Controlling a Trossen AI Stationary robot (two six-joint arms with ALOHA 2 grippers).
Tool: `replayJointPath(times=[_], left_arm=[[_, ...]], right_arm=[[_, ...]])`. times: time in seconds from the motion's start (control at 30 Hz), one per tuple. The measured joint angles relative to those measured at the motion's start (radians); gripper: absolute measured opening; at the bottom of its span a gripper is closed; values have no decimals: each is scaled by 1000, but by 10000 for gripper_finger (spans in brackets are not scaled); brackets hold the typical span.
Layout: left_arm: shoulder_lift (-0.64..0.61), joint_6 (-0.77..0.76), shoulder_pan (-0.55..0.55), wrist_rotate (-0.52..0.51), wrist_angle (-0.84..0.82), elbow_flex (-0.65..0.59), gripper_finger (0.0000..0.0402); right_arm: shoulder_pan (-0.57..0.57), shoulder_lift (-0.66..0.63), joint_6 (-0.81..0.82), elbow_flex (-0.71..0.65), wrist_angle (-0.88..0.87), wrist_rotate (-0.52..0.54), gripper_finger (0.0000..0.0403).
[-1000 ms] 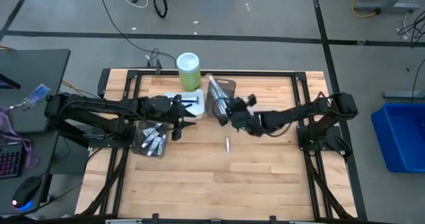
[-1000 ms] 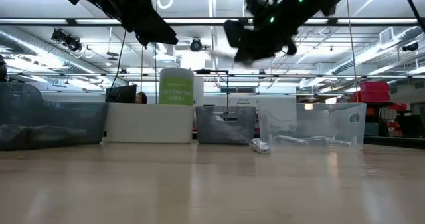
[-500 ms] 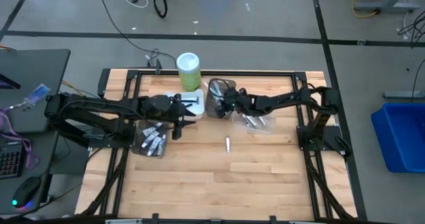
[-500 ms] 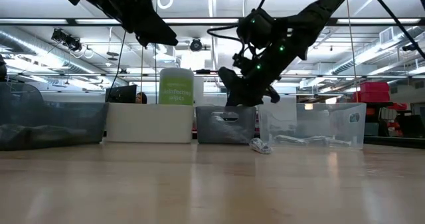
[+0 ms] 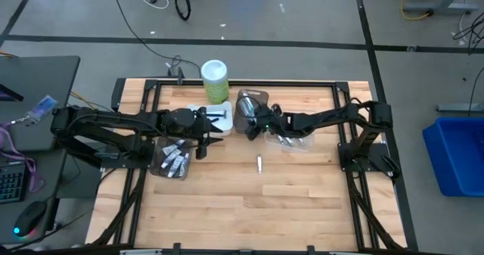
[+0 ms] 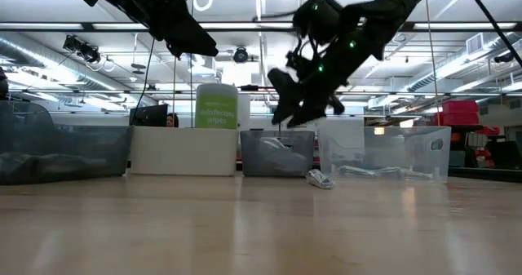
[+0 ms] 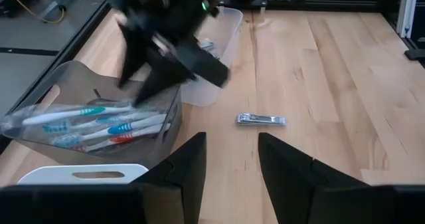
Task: Pick & Place Travel size toiletries
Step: Put the silver nail cutter into the transparent bin
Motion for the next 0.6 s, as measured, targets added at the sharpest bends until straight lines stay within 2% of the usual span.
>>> replayJointPath(times=[0.1,0.17,0.27,0.4,0.5,0.6], left_arm=[[0,0,0,0,1,0,146],[0,0,0,0,2,0,146],[0,0,0,0,2,0,146],[0,0,0,0,3,0,146],[0,0,0,0,3,0,146],[0,-5,0,0,4,0,146]], right_arm=[[-2,-24,-158,0,103,135,208],[-24,-26,-233,0,163,134,204],[-64,-26,-215,0,161,59,196],[-87,-28,-157,0,45,-98,185],[-38,-54,-143,0,28,-221,178],[44,-88,-125,0,4,-225,171]])
